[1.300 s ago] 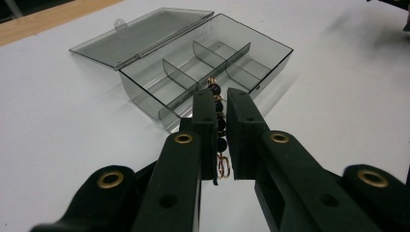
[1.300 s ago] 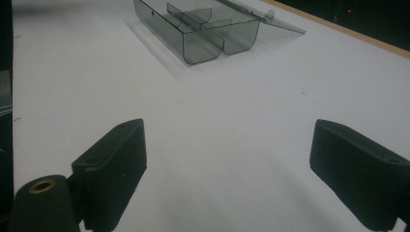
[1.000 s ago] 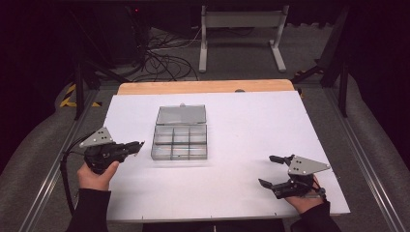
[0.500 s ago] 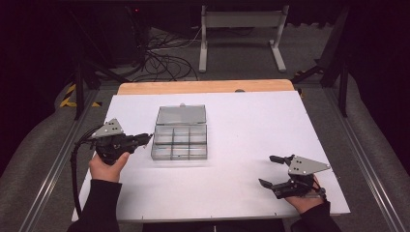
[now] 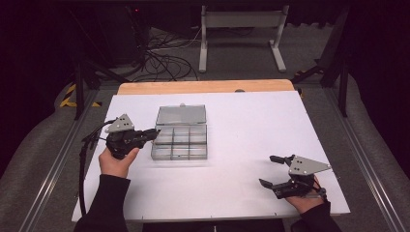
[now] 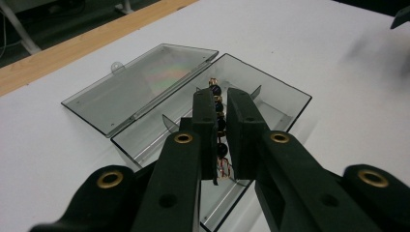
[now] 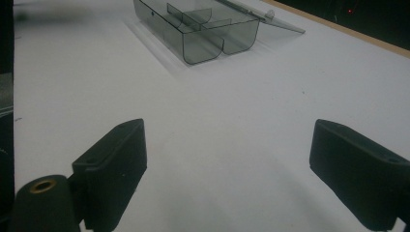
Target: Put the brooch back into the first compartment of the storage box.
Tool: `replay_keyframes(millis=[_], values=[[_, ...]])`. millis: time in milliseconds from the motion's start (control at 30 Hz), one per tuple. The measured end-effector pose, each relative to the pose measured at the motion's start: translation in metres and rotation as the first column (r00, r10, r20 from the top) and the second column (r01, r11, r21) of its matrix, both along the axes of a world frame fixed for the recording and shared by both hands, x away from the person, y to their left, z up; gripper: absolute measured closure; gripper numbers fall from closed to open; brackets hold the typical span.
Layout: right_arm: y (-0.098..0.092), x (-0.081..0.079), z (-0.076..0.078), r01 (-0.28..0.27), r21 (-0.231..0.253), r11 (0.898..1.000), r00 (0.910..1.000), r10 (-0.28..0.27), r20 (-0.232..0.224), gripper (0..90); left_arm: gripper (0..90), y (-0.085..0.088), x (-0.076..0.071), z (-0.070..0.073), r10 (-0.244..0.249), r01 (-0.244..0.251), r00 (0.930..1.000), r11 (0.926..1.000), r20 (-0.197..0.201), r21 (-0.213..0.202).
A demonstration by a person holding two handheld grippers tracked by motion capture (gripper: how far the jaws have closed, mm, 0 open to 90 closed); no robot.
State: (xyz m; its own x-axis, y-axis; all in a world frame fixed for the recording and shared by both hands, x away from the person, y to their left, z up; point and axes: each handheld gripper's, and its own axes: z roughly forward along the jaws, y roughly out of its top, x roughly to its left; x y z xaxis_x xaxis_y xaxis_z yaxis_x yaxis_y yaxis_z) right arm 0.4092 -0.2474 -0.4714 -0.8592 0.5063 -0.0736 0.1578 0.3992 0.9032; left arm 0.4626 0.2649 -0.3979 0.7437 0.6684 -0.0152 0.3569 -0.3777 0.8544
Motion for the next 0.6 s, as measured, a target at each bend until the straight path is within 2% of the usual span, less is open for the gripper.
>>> replay_keyframes(millis=[467, 600], values=[[0.000, 0.000, 0.000, -0.002, -0.001, 1.000, 1.0000, 0.002, 0.001, 13.7, 83.4, -0.006, 0.016, -0.012, 0.013, -0.013, 0.9998, 0.9997, 0.012, 0.019], [0.000, 0.000, 0.000, -0.003, 0.000, 1.000, 1.0000, 0.003, 0.002, 13.7, 83.4, -0.009, 0.019, -0.017, 0.024, -0.025, 0.9995, 0.9989, 0.023, 0.039]])
